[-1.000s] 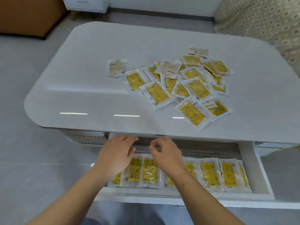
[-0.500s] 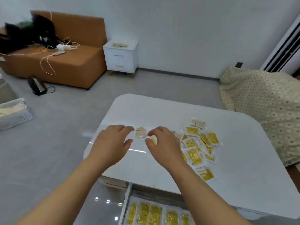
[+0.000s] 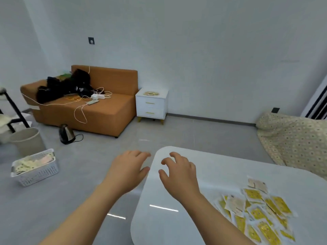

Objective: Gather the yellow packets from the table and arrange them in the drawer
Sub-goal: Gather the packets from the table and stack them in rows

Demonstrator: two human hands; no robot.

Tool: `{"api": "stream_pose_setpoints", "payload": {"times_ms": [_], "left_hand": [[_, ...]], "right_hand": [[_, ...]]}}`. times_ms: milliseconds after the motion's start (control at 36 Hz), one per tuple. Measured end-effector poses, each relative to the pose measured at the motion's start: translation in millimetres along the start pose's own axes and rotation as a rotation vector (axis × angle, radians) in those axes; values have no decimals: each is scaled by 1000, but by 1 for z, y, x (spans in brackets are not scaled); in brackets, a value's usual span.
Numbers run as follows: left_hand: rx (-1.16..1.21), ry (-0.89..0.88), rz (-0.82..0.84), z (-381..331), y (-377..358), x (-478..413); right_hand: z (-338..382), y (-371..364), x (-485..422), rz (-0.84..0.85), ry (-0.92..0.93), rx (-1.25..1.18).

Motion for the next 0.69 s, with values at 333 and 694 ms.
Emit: {"api": "stream_pose_setpoints", "payload": {"times_ms": [333,694], "left_hand": [[5,33,47,192,69,-101],[-10,39,22,314,107,-254]], "right_hand": [[133,-17,-173,16,-56,-28],[187,-42,-372,60,-45,-37]]}}
Point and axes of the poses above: each hand's wrist, its own x-axis away from the middle knuckle, its own y-axis out of the back of the hand, z = x × y, the point moved 8 cm from there along -x, towards the middle knuckle, and after that the axes turned 13 degrees about x, right-handed, at the moved point
